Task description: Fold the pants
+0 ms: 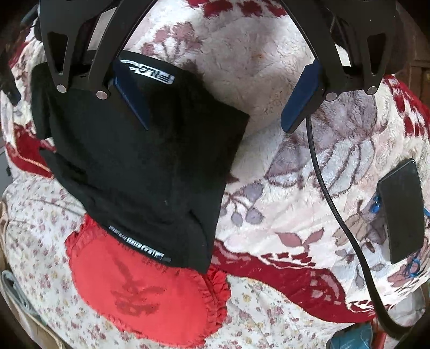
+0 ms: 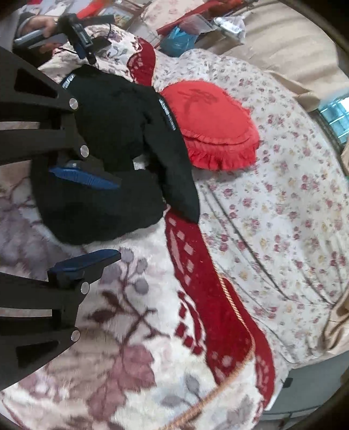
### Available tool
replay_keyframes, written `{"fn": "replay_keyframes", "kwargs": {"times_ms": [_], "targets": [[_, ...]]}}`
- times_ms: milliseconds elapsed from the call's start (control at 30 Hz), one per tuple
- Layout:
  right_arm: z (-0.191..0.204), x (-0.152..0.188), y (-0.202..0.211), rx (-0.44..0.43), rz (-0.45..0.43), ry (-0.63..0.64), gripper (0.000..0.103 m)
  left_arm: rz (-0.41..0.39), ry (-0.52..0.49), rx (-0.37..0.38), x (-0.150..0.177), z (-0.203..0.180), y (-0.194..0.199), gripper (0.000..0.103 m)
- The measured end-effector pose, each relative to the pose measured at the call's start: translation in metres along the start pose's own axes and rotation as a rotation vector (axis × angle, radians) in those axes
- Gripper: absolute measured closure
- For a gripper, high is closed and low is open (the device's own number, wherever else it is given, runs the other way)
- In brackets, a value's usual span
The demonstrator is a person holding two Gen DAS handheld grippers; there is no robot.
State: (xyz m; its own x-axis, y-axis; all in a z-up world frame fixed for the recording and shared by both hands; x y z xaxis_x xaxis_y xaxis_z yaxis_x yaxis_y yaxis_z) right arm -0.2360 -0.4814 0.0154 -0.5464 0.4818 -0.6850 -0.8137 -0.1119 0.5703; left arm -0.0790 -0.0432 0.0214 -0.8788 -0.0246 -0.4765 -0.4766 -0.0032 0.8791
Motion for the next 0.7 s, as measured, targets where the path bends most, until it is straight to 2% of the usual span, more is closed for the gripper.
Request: {"fn": "replay_keyframes", "kwargs": {"times_ms": [67,100,167,267,333,367,433,500,567,600,700], "targets": [[0.001,0.003,-0.017,0.021,0.026,-0.005,0.058,-0.002,0.002,0.000,0.000,-0.001,-0.003,0.006],[0.007,0.005,-0.023,0.002,0.040,-0.003,0.058,0.000,0.005,0.002,0.000,-0.001,-0.004,0.006],[0.027,0.011,-0.033,-0.078,0.059,0.032,0.058,0.008,0.001,0.001,0.000,-0.002,-0.007,0.006],[0.063,0.032,-0.060,-0.197,0.173,0.088,0.058,0.025,0.000,-0.003,0.001,-0.004,-0.013,0.006],[0.072,0.044,-0.069,-0.229,0.226,0.094,0.058,0.041,0.007,0.007,0.002,-0.006,-0.016,0.006],[0.072,0.044,-0.064,-0.231,0.216,0.083,0.058,0.045,0.007,0.012,0.003,-0.007,-0.016,0.006],[0.065,0.035,-0.042,-0.247,0.141,0.044,0.058,0.034,-0.007,0.009,0.003,-0.009,-0.015,0.006],[0.051,0.017,-0.012,-0.186,0.031,0.025,0.058,0.026,-0.014,0.000,0.001,-0.010,-0.015,0.006],[0.031,0.004,0.006,-0.093,-0.043,0.004,0.051,0.038,0.005,0.012,0.000,-0.009,-0.019,0.006],[0.019,0.000,0.008,-0.064,-0.051,-0.022,0.050,0.048,0.018,0.020,0.001,-0.009,-0.021,0.006],[-0.006,-0.003,-0.018,-0.072,0.025,-0.086,0.050,0.049,0.033,0.014,0.002,-0.012,-0.022,0.006]]}}
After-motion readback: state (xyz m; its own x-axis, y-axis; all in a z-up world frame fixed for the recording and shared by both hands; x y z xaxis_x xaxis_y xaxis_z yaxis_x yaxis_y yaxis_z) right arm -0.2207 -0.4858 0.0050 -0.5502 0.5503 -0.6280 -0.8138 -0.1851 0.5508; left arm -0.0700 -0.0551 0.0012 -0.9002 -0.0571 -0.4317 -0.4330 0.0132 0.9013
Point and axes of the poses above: each gripper's, at about its wrist camera, not at the fingertips, and y roughly against the way its jaws point, z to its left, x to its underside, the point moved 3 cm from there along -y, roughly the way its jaws point, and after that the axes turned 14 degrees about -x, right-handed, at the moved point
